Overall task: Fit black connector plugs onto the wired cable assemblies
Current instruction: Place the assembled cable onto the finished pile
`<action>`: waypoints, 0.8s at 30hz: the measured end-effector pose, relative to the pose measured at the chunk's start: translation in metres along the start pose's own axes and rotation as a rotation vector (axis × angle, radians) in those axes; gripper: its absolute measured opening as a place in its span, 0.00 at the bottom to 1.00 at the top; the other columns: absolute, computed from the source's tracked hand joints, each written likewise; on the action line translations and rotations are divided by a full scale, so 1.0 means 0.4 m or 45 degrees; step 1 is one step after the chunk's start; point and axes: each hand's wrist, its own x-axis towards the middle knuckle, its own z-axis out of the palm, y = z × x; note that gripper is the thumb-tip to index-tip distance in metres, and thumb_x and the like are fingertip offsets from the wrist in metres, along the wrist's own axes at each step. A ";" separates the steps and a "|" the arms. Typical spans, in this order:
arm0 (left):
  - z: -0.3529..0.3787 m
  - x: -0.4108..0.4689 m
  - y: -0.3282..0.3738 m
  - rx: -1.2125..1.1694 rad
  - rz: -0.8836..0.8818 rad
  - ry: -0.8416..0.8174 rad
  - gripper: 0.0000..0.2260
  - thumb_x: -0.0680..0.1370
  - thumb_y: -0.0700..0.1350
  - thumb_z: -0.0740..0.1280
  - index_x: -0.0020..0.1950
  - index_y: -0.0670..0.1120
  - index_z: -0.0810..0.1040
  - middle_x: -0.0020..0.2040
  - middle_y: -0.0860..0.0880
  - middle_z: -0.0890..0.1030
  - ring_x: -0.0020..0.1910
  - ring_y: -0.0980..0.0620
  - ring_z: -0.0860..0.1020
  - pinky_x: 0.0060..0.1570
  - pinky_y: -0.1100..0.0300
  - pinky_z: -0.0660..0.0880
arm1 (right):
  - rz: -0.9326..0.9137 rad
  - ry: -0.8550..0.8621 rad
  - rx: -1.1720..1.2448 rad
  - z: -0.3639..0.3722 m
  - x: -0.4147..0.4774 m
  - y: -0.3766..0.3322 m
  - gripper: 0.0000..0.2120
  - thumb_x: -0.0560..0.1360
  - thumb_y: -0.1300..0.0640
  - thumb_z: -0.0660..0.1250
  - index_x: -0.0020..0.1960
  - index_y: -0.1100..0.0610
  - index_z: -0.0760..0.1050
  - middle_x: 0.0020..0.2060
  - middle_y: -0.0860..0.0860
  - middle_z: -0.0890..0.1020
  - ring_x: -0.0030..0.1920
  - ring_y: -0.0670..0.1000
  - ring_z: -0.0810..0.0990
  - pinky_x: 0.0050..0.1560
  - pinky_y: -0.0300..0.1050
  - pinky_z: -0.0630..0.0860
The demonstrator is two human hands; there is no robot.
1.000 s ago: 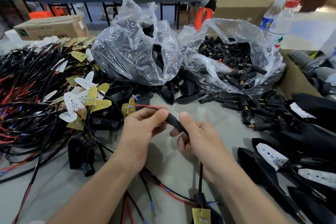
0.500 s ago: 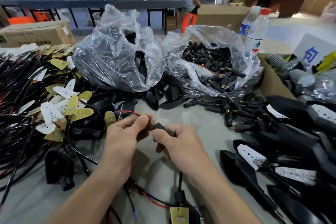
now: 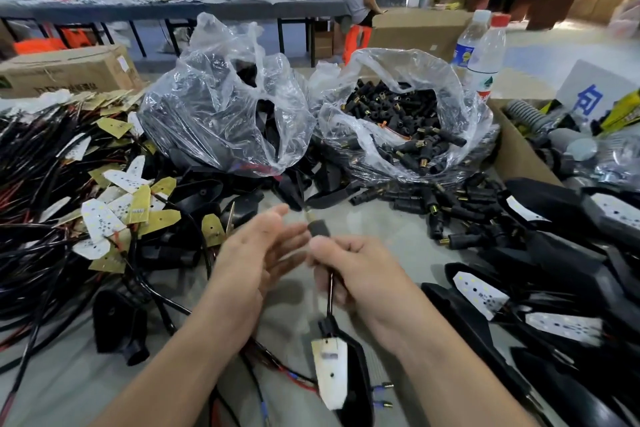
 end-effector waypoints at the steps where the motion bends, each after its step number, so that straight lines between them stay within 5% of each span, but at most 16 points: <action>1: 0.009 -0.008 -0.006 0.038 -0.021 -0.093 0.22 0.74 0.53 0.67 0.66 0.45 0.78 0.55 0.42 0.87 0.53 0.48 0.86 0.46 0.59 0.82 | -0.013 0.087 0.135 0.003 0.007 0.000 0.11 0.81 0.57 0.67 0.40 0.58 0.80 0.28 0.55 0.76 0.23 0.47 0.65 0.23 0.37 0.59; 7: 0.026 -0.029 -0.023 0.513 -0.017 -0.317 0.20 0.70 0.45 0.76 0.61 0.58 0.84 0.49 0.51 0.87 0.57 0.42 0.83 0.59 0.51 0.80 | -0.127 0.379 0.561 -0.031 0.025 -0.021 0.08 0.81 0.60 0.65 0.47 0.62 0.82 0.33 0.54 0.81 0.28 0.47 0.74 0.31 0.37 0.73; 12: 0.009 -0.014 -0.015 0.266 -0.052 -0.117 0.14 0.75 0.31 0.72 0.54 0.48 0.86 0.49 0.42 0.86 0.44 0.49 0.84 0.38 0.61 0.80 | -0.184 0.477 0.652 -0.059 0.026 -0.032 0.07 0.82 0.62 0.64 0.53 0.62 0.80 0.37 0.56 0.84 0.32 0.49 0.77 0.33 0.37 0.75; 17: -0.008 -0.003 -0.005 0.215 -0.057 -0.046 0.12 0.75 0.31 0.71 0.46 0.47 0.87 0.44 0.44 0.87 0.42 0.49 0.85 0.35 0.62 0.79 | -0.163 0.451 0.592 -0.064 0.023 -0.027 0.06 0.82 0.67 0.61 0.52 0.57 0.72 0.43 0.60 0.87 0.36 0.53 0.85 0.33 0.41 0.78; 20: -0.014 0.001 -0.010 0.235 -0.040 -0.031 0.12 0.75 0.30 0.71 0.44 0.47 0.88 0.43 0.44 0.87 0.41 0.50 0.85 0.34 0.62 0.80 | -0.115 0.391 0.564 -0.063 0.026 -0.024 0.08 0.81 0.67 0.64 0.47 0.56 0.77 0.45 0.58 0.87 0.39 0.50 0.84 0.34 0.40 0.78; 24: -0.018 0.006 -0.009 0.237 0.017 0.028 0.11 0.74 0.29 0.72 0.47 0.45 0.86 0.41 0.47 0.86 0.38 0.54 0.84 0.34 0.63 0.79 | -0.112 0.402 0.430 -0.077 0.033 -0.021 0.07 0.77 0.66 0.69 0.46 0.56 0.82 0.33 0.50 0.80 0.32 0.46 0.74 0.36 0.39 0.70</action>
